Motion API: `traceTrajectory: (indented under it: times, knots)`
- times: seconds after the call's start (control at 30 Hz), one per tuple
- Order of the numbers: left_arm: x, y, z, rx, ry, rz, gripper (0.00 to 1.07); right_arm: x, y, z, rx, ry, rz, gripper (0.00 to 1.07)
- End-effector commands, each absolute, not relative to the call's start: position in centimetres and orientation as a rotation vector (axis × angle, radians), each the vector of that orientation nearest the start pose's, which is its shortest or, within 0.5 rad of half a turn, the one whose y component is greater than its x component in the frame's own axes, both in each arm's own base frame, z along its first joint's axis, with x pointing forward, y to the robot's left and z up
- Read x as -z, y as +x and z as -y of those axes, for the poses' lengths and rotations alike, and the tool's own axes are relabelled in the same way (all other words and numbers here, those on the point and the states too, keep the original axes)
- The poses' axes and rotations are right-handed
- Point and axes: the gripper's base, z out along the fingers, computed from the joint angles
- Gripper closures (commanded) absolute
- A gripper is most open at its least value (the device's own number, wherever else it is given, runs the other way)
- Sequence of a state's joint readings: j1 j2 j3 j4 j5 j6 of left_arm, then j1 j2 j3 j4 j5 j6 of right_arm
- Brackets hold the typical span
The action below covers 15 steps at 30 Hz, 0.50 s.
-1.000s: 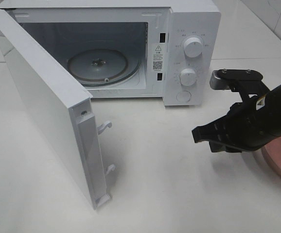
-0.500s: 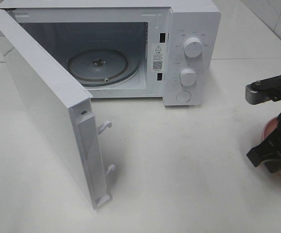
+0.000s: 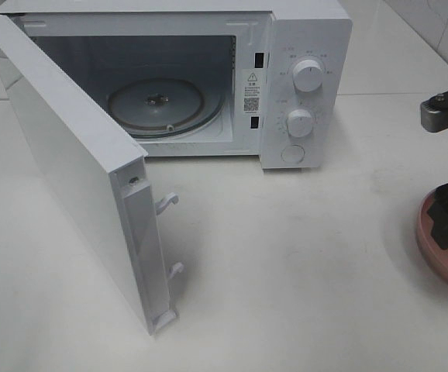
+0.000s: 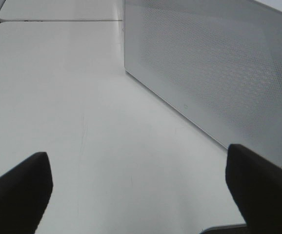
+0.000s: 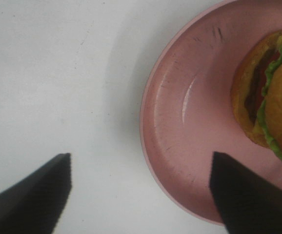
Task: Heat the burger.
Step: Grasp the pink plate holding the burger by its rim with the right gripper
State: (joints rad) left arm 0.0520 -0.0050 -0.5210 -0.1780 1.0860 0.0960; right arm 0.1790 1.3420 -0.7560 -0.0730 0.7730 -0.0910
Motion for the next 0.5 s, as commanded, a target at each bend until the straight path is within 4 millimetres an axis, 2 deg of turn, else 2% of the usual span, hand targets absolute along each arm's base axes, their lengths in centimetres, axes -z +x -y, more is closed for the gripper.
traceTrajectory:
  times: [0.03,0.3,0.5]
  knots:
    - [-28.1,-1.1,1.5,0.120,0.052,-2.010,0.18,-22.2,23.0,-3.4,0.091,-0.477,-2.788,0.05]
    - [-28.1,-1.1,1.5,0.120,0.052,-2.010,0.18,-20.6,23.8,-3.5,0.103,-0.463,-2.831,0.06]
    - [-28.1,-1.1,1.5,0.120,0.052,-2.010,0.18,-18.4,25.1,-3.7,0.103,-0.436,-2.872,0.08]
